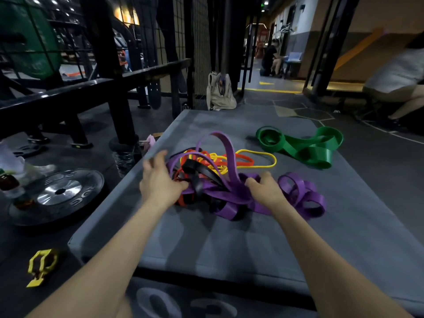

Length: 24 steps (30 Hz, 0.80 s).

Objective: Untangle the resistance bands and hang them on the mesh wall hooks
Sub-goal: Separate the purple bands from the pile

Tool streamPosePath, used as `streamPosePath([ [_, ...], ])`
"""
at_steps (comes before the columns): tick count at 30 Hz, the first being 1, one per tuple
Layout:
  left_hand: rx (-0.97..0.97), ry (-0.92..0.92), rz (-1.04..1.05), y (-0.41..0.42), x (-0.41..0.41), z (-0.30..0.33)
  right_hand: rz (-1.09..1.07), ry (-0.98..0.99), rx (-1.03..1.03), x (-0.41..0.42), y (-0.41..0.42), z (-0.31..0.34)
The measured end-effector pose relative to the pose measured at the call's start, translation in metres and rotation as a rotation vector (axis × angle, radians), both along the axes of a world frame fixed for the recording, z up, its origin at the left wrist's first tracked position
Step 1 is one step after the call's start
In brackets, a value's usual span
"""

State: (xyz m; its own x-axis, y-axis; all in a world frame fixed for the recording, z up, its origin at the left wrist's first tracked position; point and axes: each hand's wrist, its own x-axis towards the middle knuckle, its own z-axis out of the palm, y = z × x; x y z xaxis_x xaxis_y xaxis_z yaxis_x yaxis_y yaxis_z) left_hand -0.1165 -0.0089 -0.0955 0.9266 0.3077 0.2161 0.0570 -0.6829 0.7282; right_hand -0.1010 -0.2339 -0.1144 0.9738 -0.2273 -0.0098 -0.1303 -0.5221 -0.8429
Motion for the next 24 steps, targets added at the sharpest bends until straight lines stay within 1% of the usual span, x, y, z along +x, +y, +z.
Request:
streamPosePath([
  [1, 0.137, -0.109, -0.035, -0.007, -0.007, 0.006, 0.015, 0.008, 0.018, 0.002, 0.0, -0.002],
  [3, 0.3, -0.356, -0.216, -0.027, -0.017, 0.021, 0.042, 0.013, 0.039, 0.0, 0.0, -0.004],
  [5, 0.507, -0.472, -0.441, -0.048, -0.015, 0.025, 0.056, 0.019, 0.058, -0.002, 0.0, -0.003],
  [6, 0.631, -0.49, -0.538, -0.058, -0.011, 0.024, 0.071, 0.016, 0.067, -0.003, 0.001, -0.001],
  [8, 0.833, -0.44, -0.675, -0.073, -0.002, 0.021, 0.084, 0.009, 0.069, 0.001, -0.002, -0.006],
  [12, 1.113, -0.291, -0.694, -0.087, 0.017, 0.017, 0.082, 0.006, 0.081, -0.002, -0.006, -0.007],
  [15, 1.181, -0.177, -0.707, -0.09, 0.022, 0.013, 0.068, 0.001, 0.096, -0.002, -0.008, -0.007],
  [17, 1.181, -0.141, -0.633, -0.088, 0.024, 0.008, 0.072, 0.011, 0.087, -0.001, -0.007, -0.007],
  [19, 1.189, -0.162, -0.553, -0.084, 0.024, 0.005, 0.056, 0.011, 0.085, -0.001, -0.005, -0.006],
  [21, 1.196, -0.211, -0.535, -0.081, 0.022, 0.002, 0.05, -0.002, 0.098, 0.0, -0.005, -0.005],
  [24, 1.113, -0.198, -0.509, -0.081, 0.021, 0.001, 0.053, -0.007, 0.081, -0.004, -0.005, -0.002],
])
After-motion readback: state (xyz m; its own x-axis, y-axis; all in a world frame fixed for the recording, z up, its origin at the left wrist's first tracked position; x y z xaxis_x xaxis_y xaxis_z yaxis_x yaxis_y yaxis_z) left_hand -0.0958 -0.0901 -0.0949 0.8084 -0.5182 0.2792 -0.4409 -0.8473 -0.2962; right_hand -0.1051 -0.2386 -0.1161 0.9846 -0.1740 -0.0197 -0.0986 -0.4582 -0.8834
